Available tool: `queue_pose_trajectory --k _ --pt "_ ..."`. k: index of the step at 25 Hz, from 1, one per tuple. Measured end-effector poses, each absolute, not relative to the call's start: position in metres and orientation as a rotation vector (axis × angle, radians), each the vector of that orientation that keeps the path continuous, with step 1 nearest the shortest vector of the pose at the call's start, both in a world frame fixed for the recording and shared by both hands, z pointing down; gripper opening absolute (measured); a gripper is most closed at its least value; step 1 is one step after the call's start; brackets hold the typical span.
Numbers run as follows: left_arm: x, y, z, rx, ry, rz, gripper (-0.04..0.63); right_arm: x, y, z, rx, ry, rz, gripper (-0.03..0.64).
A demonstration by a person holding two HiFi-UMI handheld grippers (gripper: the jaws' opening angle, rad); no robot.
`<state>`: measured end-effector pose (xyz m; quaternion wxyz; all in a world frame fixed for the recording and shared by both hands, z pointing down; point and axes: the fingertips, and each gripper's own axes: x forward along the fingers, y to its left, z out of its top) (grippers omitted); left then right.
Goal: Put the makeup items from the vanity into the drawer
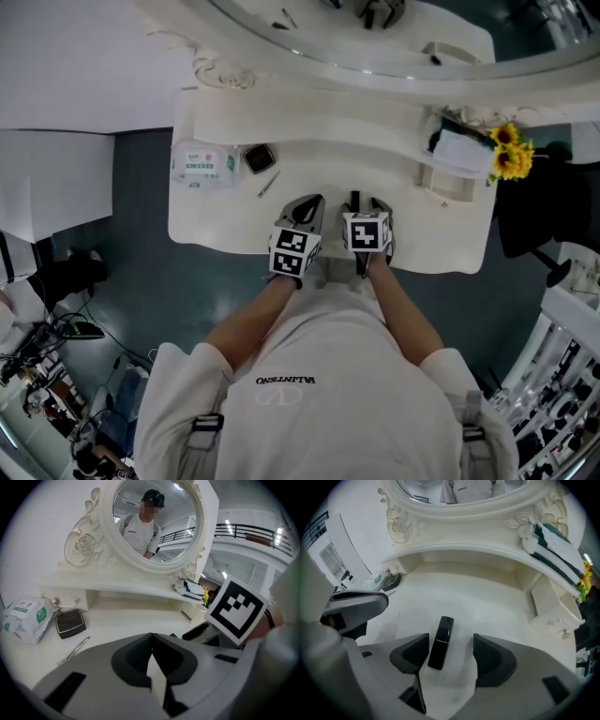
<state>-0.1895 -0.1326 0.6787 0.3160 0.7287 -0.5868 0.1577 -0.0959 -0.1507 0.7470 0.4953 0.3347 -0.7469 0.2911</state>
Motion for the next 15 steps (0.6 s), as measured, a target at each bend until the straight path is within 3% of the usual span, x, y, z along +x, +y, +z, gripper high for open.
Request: queue_pose_trajectory --k 10,15 --pt "-0.1908 -0.1267 0.679 1.903 -1.549 0.433 0.003 -0.1046 -0.1512 0.7464 0.827 -1.853 0.645 0.11" --pt "-0.1937 -0.1243 0.6768 1.901 -1.557 0.434 0.003 -0.0992 -0.1535 0.7441 0.838 -1.861 0.646 0.107"
